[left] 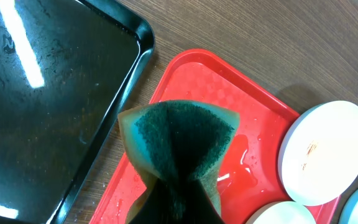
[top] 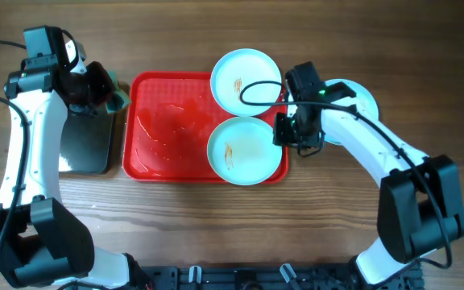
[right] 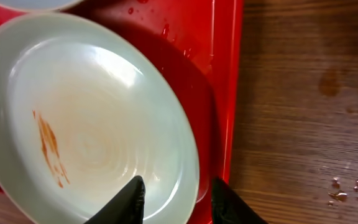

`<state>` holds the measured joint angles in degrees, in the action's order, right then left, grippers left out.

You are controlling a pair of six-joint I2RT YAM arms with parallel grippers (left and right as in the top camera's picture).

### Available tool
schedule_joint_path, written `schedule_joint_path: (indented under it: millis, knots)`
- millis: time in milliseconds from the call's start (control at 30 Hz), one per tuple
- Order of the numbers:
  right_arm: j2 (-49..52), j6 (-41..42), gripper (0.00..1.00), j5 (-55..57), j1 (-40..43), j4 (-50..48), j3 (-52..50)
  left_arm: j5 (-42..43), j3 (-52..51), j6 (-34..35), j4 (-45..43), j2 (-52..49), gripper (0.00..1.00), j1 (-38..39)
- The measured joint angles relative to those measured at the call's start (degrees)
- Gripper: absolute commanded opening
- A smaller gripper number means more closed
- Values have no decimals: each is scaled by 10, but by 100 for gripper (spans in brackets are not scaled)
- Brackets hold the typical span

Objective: Clean dirty plates on tray and stack at the side
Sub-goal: 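Place the plate on the table right of the red tray, release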

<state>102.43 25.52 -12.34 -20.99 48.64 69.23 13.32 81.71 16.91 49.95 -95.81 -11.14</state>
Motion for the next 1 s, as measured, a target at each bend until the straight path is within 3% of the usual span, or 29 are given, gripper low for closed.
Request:
schedule_joint_path:
  millis: [200,300,633,767,1000]
  knots:
    - [1,8,25,11,-12,-14,-26,0,0,0,3,0,4,0]
    - [14,11,5,15,-12,-15,-26,0,0,0,3,0,4,0]
    - [26,3,4,-26,-44,28,-24,0,0,0,3,0,4,0]
    - [28,6,4,-40,-82,49,42,0,0,0,4,0,4,0]
    - [28,78,5,-25,-125,-96,97,0,0,0,8,0,4,0]
